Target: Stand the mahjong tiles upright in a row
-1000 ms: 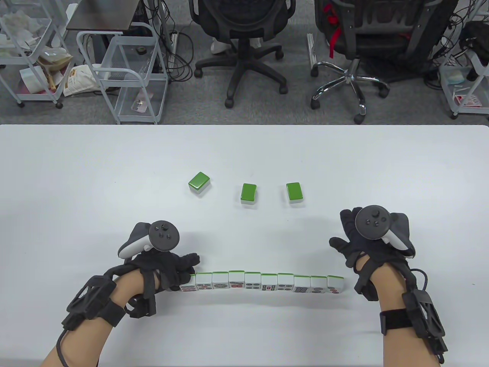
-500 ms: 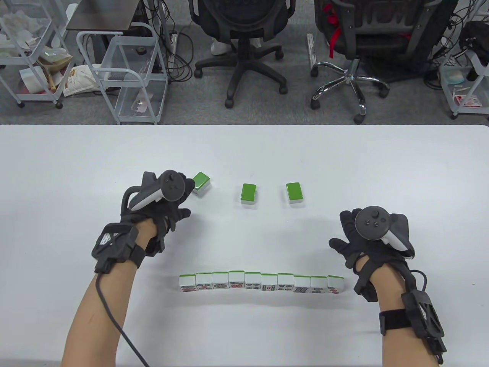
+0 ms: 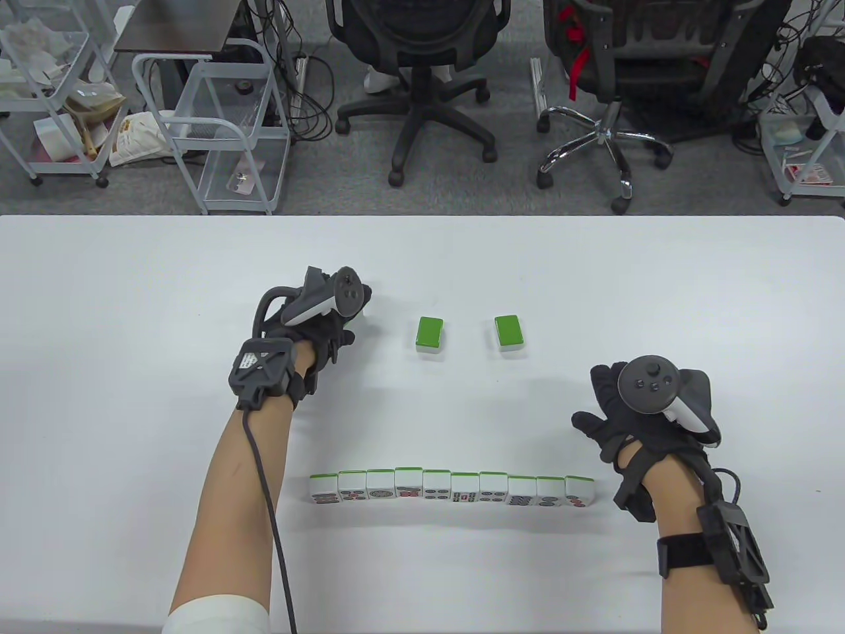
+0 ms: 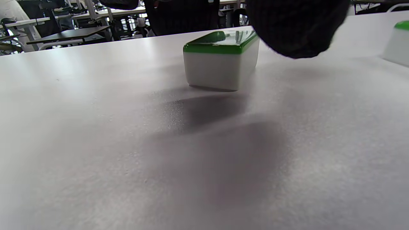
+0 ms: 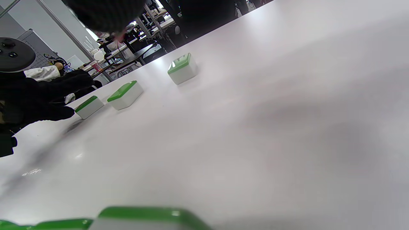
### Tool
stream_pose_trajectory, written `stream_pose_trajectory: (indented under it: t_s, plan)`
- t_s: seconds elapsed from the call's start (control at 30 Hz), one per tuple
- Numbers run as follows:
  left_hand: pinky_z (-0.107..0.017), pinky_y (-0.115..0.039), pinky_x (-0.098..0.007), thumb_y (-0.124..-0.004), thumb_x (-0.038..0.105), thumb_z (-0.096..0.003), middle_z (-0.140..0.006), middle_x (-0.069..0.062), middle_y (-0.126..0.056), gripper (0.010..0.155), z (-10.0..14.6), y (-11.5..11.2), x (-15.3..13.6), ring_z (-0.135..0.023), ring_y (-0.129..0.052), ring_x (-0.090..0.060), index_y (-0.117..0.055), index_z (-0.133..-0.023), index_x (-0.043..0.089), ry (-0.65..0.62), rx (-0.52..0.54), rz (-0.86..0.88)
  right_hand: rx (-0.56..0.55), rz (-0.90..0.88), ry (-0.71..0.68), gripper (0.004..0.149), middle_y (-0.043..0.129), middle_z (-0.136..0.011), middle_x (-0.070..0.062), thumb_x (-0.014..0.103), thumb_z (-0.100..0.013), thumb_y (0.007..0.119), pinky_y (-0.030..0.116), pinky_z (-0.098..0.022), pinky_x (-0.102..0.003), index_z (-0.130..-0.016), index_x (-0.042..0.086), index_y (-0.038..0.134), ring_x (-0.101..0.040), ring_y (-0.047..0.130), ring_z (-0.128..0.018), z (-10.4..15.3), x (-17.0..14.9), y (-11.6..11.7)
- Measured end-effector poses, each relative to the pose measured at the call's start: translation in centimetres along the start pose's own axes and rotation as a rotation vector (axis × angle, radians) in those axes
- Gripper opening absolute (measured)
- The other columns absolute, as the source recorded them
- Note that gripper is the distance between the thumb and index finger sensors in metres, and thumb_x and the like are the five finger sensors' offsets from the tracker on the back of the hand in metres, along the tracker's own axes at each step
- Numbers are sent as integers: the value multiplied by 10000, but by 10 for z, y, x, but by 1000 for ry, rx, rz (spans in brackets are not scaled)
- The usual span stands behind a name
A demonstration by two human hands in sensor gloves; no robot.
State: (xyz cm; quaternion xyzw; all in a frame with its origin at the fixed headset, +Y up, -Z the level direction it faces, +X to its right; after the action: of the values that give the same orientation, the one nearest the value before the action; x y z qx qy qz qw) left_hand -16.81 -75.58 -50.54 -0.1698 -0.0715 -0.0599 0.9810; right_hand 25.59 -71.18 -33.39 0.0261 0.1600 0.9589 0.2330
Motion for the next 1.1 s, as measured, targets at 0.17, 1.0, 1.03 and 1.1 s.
stream_pose_trajectory:
  t_s: [0.17,1.0,1.03,1.1]
  plan:
    - [-793,-578,-501,-781,462,-288,-1109,297,-249,780,-15,-16,6,-1141,-512,-200,-321,-903,601,23,-67,-54,5,1,3,836,217,-1033,-275,492,-351,726,388,-589,-732,-985,92,356,-623,251,-894,0,-1,-2]
    - [-536,-890,-435,-748,541,-180,-963,4,-836,793,127,0,-27,-561,-1115,-189,-638,-921,281,-215,-229,17,-35,-19,-43,832,257,-1033,-283,480,-345,739,434,-590,-722,-979,79,380,-624,313,-897,7,6,-10]
    - [-538,-889,-439,-754,539,-182,-959,-2,-843,792,135,-2,-29,-557,-1119,-194,-645,-919,273,-220,-246,24,-36,-20,-43,831,260,-1033,-284,478,-344,740,439,-589,-723,-979,78,384,-627,316,-896,7,6,-10]
    - [-545,-888,-443,-757,544,-183,-952,-5,-853,789,156,-13,-31,-550,-1128,-190,-656,-915,265,-251,-307,19,-33,-18,-46,829,263,-1034,-283,478,-345,740,439,-590,-722,-979,78,386,-628,316,-895,6,7,-9]
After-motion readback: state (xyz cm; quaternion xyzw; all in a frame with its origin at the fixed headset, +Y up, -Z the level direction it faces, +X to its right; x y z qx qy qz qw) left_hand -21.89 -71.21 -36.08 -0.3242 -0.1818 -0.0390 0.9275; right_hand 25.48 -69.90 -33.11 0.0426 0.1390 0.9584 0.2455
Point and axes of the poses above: the tracker on the back of each hand, its own x axis roughly to the thumb side, its own z axis roughly from the fingertips to the wrist, y = z × x, the point moved 3 cm from there along -z, roughly from the wrist to the fingertips
